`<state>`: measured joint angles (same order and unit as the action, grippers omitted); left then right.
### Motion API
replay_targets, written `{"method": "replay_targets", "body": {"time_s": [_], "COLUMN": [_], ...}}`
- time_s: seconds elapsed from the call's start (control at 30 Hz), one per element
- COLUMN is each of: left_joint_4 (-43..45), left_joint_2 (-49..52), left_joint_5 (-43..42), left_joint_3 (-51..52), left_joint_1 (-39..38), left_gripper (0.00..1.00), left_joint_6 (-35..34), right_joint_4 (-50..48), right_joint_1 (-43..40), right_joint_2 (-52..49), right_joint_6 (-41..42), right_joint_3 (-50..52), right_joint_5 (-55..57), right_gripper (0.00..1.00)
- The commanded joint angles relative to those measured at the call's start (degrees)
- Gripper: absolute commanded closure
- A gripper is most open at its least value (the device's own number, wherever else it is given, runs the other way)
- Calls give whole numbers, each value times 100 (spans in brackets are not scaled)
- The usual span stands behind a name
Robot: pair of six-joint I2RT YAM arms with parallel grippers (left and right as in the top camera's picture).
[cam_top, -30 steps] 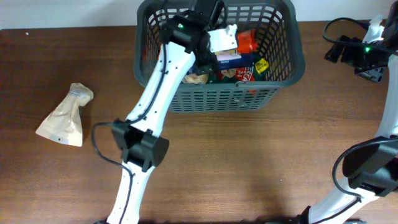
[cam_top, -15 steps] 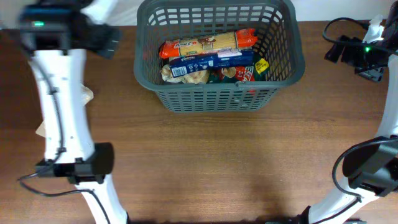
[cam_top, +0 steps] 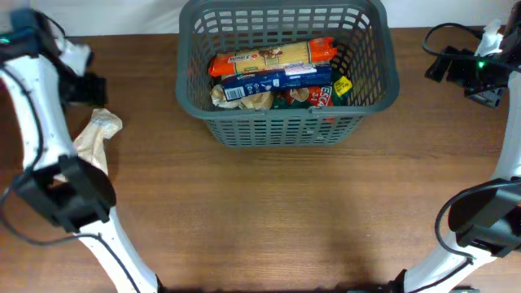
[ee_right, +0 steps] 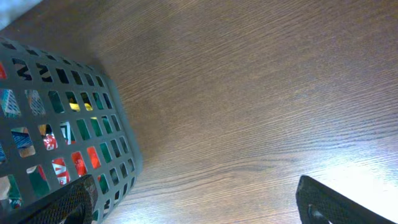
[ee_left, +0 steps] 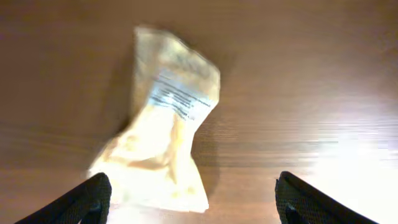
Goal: Pack container
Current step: 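Grasp the clear beige pouch on the left with the left gripper, then drop the clear beige pouch into the basket, withdraw left arm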
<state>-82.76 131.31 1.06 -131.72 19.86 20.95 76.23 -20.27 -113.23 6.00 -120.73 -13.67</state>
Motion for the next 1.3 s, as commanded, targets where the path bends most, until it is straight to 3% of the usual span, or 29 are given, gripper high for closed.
{"method": "replay_targets", "body": {"time_s": [0.0,0.3,0.4,0.7,0.73,0.77,0.8,0.87,1.1,1.27], "left_joint_4": [293,960,1021,999,1001,988,966,815,-306,-483], "left_joint_2": [302,678,850,1469,1478,1499,1499,1478,1333,839], "left_joint_5": [894,1484,1480,1419,1412,1351,1268,1137,1137,1139], "left_joint_3": [549,800,800,807,807,807,804,728,-1180,-3620], "left_joint_1": [26,31,31,31,28,28,28,7,-363,-1043], "left_gripper": [23,24,34,37,50,85,98,98,98,98], "left_joint_6": [-81,-72,-72,-79,-79,-81,-81,-79,-79,-31], "right_joint_4": [-15,-15,-17,-17,-15,-15,-15,-15,-15,-15], "right_joint_1": [0,0,0,0,0,0,0,0,0,-2], "right_joint_2": [-52,-52,-52,-52,-52,-52,-52,-52,-52,-52], "right_joint_6": [31,31,31,31,31,31,31,31,31,31], "right_joint_3": [22,22,22,22,22,22,22,22,22,22], "right_joint_5": [-70,-70,-70,-70,-70,-70,-70,-70,-70,-70], "right_gripper": [1,1,1,1,1,1,1,1,1,1]}}
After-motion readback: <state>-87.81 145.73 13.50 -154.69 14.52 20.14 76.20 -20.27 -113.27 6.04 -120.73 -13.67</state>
